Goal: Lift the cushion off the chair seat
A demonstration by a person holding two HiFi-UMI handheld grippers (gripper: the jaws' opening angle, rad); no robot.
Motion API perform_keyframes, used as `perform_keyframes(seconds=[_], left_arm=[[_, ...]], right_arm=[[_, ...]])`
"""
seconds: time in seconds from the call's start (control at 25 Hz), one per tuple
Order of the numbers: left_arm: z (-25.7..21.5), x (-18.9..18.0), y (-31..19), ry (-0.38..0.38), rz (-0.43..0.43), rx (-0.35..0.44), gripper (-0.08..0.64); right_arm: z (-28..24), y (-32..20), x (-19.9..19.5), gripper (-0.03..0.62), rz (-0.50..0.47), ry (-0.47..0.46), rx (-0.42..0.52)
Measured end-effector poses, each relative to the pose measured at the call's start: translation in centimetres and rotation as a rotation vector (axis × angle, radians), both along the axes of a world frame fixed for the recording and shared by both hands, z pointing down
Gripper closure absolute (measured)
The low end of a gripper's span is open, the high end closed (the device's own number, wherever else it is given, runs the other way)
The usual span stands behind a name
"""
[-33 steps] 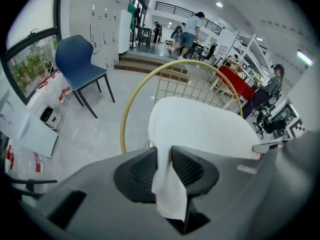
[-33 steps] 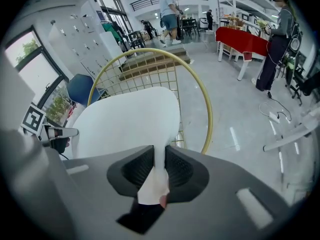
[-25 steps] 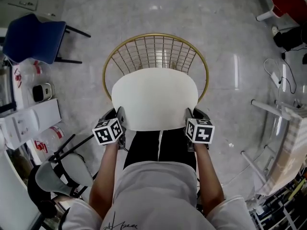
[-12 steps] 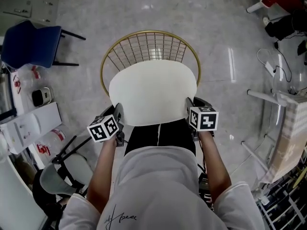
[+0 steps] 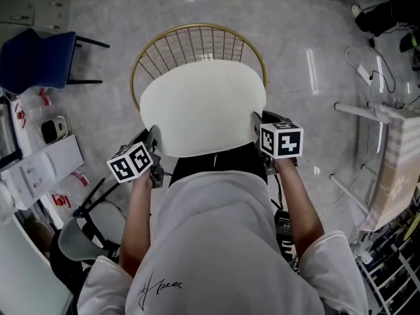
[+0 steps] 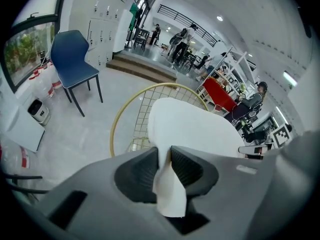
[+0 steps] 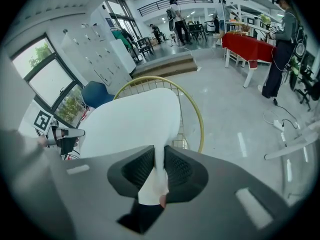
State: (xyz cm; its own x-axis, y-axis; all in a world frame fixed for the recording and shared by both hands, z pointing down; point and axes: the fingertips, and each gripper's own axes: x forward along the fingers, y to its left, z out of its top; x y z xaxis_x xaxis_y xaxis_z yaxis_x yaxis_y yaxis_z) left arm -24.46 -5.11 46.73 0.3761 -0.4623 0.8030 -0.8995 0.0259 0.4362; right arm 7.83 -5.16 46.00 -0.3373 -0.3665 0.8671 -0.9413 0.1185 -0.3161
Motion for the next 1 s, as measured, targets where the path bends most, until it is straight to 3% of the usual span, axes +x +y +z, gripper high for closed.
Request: perform_keyframes(seconds=[1.0], left_arm=[[-5.9, -0.1, -0.9, 0.064, 0.014, 0.114, 0.477]], right_arm=[[-6.1, 0.3, -0.3, 0.528, 0.022, -0.055, 0.07]])
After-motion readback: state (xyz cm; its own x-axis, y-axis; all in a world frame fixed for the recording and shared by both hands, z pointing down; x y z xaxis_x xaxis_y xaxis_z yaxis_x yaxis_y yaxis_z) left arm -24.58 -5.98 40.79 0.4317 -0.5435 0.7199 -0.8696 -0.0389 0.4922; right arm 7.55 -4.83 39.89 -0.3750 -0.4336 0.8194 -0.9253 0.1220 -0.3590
